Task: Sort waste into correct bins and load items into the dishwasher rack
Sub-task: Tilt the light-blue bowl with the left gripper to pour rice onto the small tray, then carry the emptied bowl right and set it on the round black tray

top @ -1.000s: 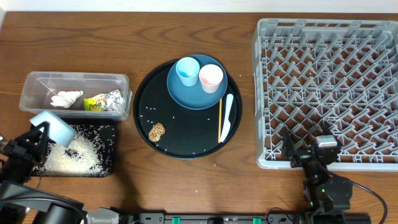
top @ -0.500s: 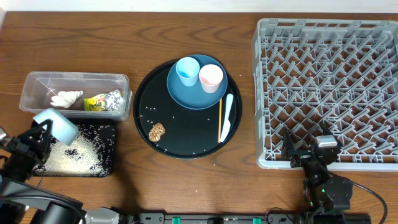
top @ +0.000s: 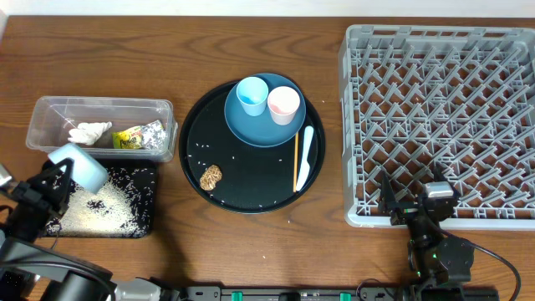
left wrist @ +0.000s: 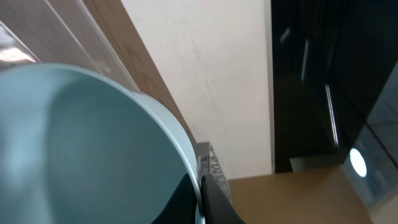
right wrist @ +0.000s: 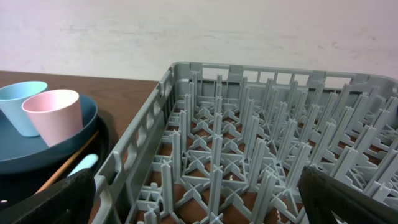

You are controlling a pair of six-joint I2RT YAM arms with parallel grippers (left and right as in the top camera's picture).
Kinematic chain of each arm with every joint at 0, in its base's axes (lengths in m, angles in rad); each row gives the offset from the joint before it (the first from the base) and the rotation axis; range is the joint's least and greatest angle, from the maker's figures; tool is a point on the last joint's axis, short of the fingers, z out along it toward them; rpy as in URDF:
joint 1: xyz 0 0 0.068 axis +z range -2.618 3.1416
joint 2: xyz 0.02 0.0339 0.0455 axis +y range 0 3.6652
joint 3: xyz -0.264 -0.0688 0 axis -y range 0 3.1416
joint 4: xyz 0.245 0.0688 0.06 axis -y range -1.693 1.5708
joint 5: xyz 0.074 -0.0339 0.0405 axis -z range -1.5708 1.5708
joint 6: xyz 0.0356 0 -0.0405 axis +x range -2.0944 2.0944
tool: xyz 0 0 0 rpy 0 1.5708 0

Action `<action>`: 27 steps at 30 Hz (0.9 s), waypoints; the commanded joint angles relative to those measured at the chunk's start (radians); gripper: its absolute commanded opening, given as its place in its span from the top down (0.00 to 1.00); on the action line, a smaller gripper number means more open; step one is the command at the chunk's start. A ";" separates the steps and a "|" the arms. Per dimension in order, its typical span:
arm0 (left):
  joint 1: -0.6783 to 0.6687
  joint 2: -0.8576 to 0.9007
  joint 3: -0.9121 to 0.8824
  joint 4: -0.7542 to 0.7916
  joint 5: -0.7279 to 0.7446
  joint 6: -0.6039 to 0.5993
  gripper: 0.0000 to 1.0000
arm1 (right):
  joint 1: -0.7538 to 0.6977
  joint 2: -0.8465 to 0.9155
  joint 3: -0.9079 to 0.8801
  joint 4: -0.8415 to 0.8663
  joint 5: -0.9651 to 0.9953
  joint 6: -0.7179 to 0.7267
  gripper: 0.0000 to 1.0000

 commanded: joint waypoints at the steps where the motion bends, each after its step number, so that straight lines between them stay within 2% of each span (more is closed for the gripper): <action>1: -0.056 0.007 0.028 -0.011 0.026 -0.005 0.94 | 0.005 -0.002 -0.001 -0.004 0.003 -0.008 0.01; 12: -0.328 -0.072 0.181 -0.071 -0.091 -0.024 0.94 | 0.005 -0.002 -0.001 -0.004 0.003 -0.008 0.01; 18: -0.491 -0.144 0.203 -0.026 -0.204 -0.114 0.94 | 0.005 -0.002 -0.001 -0.004 0.003 -0.008 0.01; 27: -0.758 -0.241 0.203 0.098 -0.504 -0.319 0.94 | 0.005 -0.002 -0.001 -0.004 0.003 -0.008 0.01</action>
